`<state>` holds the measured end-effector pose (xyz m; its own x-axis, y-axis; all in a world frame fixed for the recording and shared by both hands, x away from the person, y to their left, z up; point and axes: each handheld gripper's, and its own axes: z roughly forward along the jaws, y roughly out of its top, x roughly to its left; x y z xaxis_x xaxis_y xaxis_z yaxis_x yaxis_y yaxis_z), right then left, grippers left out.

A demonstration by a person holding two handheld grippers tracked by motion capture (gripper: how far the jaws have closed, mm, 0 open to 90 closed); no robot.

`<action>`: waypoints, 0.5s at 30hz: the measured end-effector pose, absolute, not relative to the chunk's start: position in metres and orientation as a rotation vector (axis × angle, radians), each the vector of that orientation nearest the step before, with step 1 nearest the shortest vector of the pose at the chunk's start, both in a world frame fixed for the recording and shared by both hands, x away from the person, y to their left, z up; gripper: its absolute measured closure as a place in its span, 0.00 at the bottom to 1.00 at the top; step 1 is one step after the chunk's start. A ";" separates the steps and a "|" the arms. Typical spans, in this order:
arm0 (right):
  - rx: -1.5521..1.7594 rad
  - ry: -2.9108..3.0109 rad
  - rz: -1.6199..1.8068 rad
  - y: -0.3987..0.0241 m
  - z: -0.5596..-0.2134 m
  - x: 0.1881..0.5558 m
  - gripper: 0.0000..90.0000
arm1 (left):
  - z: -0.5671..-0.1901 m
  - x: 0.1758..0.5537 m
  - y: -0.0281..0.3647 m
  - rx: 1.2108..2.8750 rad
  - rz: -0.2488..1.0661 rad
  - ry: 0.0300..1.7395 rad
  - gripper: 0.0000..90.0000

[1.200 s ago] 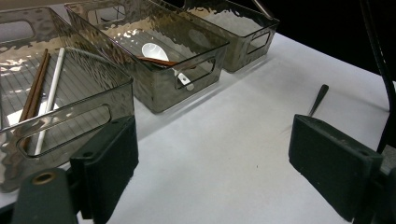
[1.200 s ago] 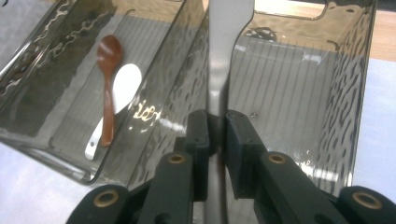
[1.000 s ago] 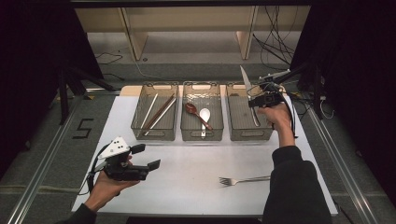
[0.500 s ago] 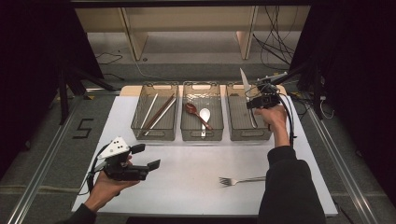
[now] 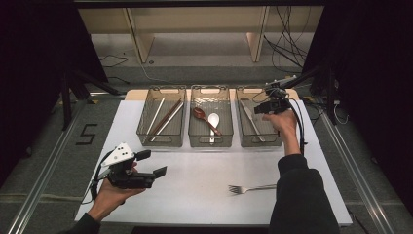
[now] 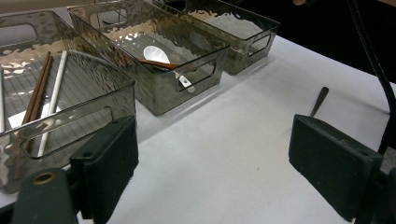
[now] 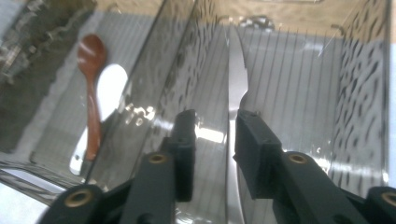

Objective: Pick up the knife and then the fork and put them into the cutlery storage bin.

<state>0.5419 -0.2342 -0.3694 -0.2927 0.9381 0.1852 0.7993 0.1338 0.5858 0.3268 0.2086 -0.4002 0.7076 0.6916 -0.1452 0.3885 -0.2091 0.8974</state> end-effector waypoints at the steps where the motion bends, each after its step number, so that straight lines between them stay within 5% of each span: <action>1: 1.707 2.182 0.909 -0.235 -0.368 0.541 0.74 | -0.400 0.327 0.209 1.832 0.348 0.848 0.17; 7: 1.666 2.196 0.928 -0.239 -0.361 0.533 0.52 | -0.400 0.327 0.209 1.832 0.349 0.852 0.17; 15: 1.462 2.284 0.976 -0.233 -0.343 0.504 0.42 | -0.401 0.327 0.209 1.831 0.352 0.854 0.17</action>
